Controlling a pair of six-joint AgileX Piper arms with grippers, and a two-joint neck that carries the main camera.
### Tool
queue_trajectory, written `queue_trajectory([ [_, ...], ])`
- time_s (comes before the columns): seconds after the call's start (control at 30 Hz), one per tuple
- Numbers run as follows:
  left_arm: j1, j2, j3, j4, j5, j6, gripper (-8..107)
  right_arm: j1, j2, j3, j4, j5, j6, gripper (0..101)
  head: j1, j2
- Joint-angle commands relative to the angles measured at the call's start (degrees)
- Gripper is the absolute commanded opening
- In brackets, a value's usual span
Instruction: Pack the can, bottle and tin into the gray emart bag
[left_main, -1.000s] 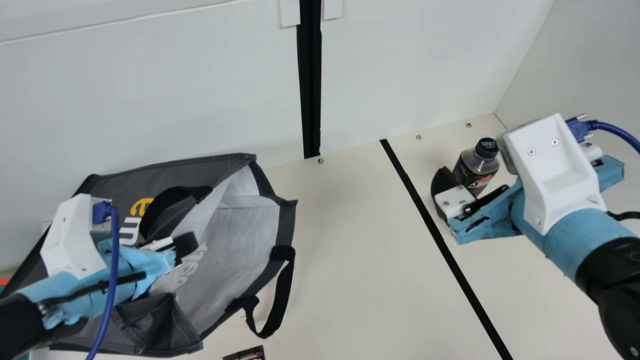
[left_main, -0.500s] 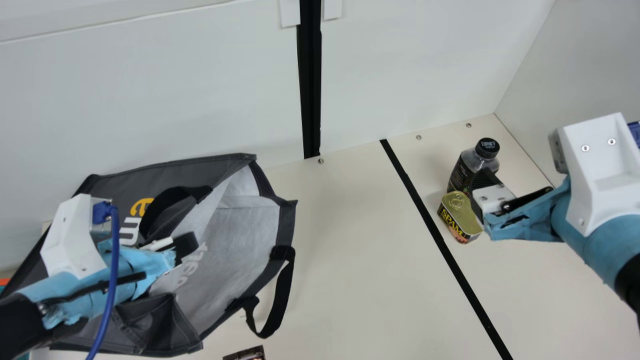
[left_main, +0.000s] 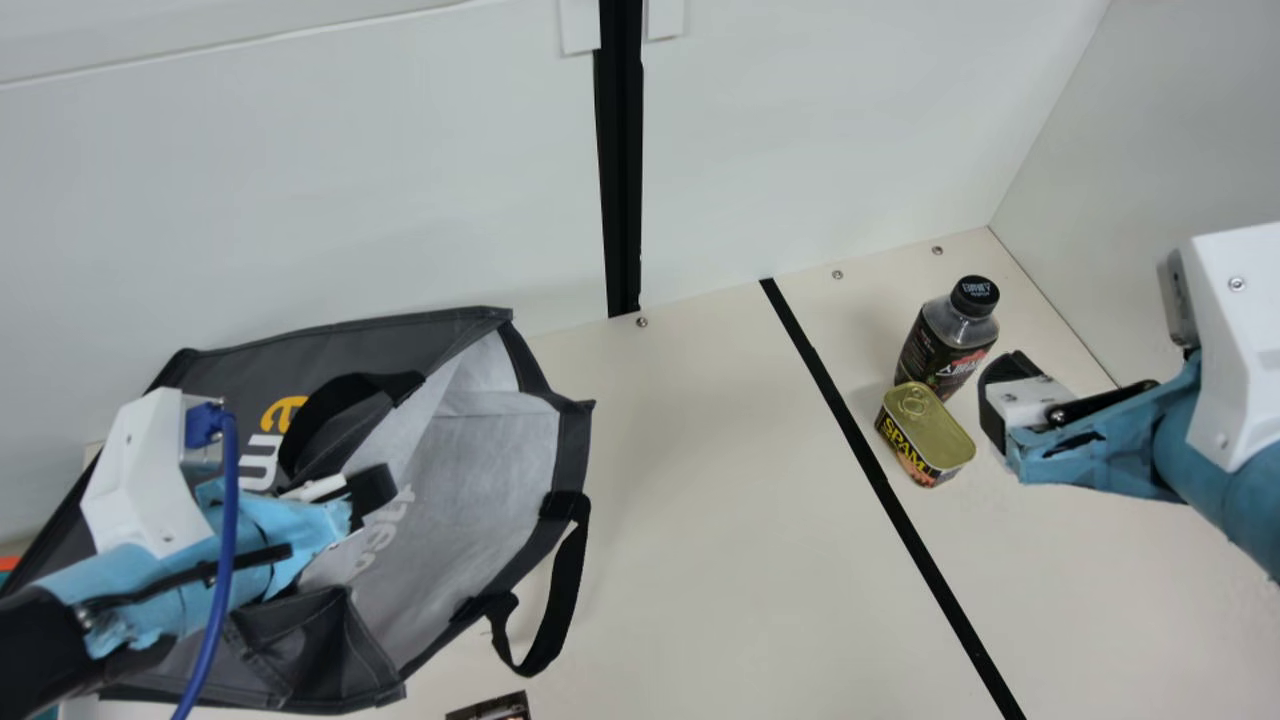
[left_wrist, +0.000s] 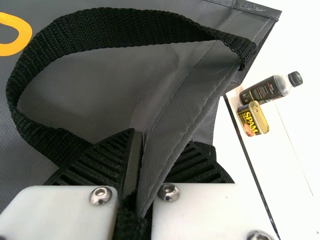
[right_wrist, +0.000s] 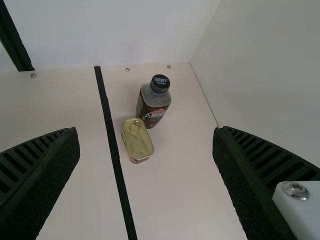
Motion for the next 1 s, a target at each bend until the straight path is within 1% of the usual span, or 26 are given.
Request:
queue_trajectory([
  [0.0,0.0,0.0,0.0,0.0,0.0,0.0,10,0.6,0.2,-1.2,-0.6,2.1,0.3,91,-1.3,0.0],
  [0.13,0.0,0.0,0.0,0.0,0.0,0.0,10,1.7,0.6,-3.4,-1.4,4.7,1.0,91,-1.3,0.0],
  [0.17,0.0,0.0,0.0,0.0,0.0,0.0,10,1.8,0.7,-3.6,-1.4,4.9,1.1,91,-1.3,0.0],
  [0.97,0.0,0.0,0.0,0.0,0.0,0.0,10,-5.5,0.3,-4.5,5.6,4.9,-5.4,91,-1.3,0.0],
])
